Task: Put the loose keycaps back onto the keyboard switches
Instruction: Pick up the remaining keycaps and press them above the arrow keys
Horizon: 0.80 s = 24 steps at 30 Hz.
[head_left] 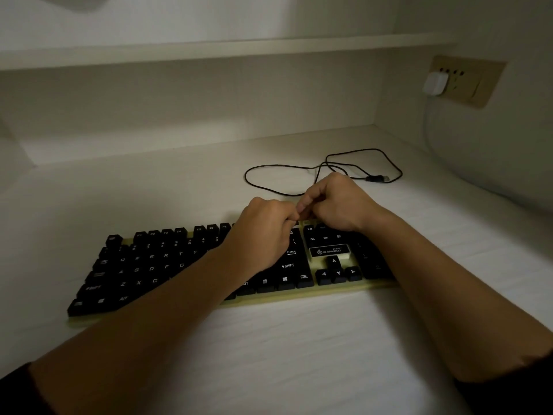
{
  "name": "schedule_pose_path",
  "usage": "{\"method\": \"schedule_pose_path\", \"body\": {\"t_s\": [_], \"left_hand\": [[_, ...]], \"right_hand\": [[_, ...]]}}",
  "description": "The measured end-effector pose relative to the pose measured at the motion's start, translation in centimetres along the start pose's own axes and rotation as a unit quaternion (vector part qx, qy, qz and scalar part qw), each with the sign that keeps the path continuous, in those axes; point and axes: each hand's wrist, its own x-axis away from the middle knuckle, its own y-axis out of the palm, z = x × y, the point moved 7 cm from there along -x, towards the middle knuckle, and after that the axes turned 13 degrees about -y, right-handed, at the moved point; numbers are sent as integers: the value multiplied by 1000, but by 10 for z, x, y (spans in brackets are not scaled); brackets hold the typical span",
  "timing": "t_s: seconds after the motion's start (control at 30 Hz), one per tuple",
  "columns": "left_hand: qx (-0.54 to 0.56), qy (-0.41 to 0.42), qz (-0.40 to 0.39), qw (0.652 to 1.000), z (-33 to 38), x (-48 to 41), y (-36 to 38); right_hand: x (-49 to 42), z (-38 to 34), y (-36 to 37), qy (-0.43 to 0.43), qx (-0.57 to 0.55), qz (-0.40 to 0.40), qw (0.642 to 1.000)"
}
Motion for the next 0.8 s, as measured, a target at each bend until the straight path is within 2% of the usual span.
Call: {"method": "schedule_pose_path", "body": {"t_s": [0.5,0.67,0.8], "left_hand": [[43,17,30,998,0,3,-1],[58,-12,31,998,-3,5,-5],[39,13,28,999,0,4,-4]], "right_hand": [[1,5,1,-29,2,10,1000],[-1,8,-12,-28,-12,69,997],[-1,10,-25,-43,50,121,990]]}}
